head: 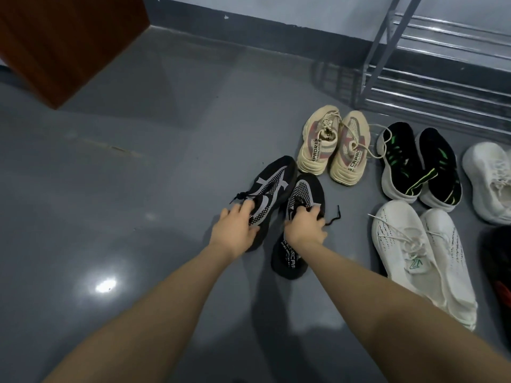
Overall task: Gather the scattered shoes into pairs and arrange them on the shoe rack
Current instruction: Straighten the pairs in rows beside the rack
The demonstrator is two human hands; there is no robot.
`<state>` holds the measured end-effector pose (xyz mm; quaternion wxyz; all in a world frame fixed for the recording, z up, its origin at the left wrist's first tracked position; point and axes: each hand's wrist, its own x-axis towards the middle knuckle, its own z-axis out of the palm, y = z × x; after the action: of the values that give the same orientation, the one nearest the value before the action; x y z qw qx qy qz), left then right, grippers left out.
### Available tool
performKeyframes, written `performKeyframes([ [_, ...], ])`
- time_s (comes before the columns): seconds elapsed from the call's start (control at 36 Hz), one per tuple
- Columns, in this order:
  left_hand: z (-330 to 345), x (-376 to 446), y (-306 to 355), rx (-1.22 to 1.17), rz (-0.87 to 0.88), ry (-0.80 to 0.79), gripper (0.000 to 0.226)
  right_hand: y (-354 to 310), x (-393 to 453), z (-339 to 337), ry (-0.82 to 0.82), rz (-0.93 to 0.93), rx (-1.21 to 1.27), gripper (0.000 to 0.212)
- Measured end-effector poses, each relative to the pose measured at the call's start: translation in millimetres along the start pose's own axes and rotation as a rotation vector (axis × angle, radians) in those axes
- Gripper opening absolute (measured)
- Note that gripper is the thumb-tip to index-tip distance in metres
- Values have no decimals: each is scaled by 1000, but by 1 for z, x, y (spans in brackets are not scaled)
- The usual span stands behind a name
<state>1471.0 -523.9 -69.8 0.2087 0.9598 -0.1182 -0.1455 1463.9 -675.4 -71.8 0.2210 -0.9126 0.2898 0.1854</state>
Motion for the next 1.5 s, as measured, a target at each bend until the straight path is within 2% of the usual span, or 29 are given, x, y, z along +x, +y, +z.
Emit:
performKeyframes([
  [0.08, -14, 8, 4, 94, 67, -177, 68, 2, -5, 3, 53, -23, 25, 23],
  [0.14, -20, 10, 8, 195, 108, -269, 73, 7, -5, 4, 100, -49, 16, 21],
  [0.19, -21, 8, 13, 331, 160, -279, 67, 13, -6, 3, 136, -88, -13, 18],
  [0.28, -17, 8, 20, 601, 303, -220, 44, 20, -7, 0, 160, -141, -80, 16],
  [0.36, -18, 8, 28, 723, 425, -231, 31, 26, -9, -4, 178, -157, -144, 18],
  [0.58, -21, 7, 76, 627, 616, -231, 24, 55, -12, -19, 213, -46, -148, 25],
  [0.72, -9, 7, 112, 468, 529, -221, 23, 80, -11, -34, 246, 16, -139, 24],
  [0.86, 12, 2, 120, 449, 484, -223, 36, 95, -8, -39, 237, -29, -156, 24],
  [1.0, 31, -6, 111, 590, 541, -143, 51, 104, -6, -33, 246, -52, -154, 20],
  [1.11, 39, -4, 105, 482, 457, -99, 64, 105, -6, -29, 261, -50, -141, 21],
  [1.25, 34, 5, 99, 551, 504, -203, 85, 105, -6, -30, 267, -49, -167, 22],
  [1.5, 19, 9, 103, 707, 722, -318, 42, 102, -4, -34, 294, -35, -230, 27],
])
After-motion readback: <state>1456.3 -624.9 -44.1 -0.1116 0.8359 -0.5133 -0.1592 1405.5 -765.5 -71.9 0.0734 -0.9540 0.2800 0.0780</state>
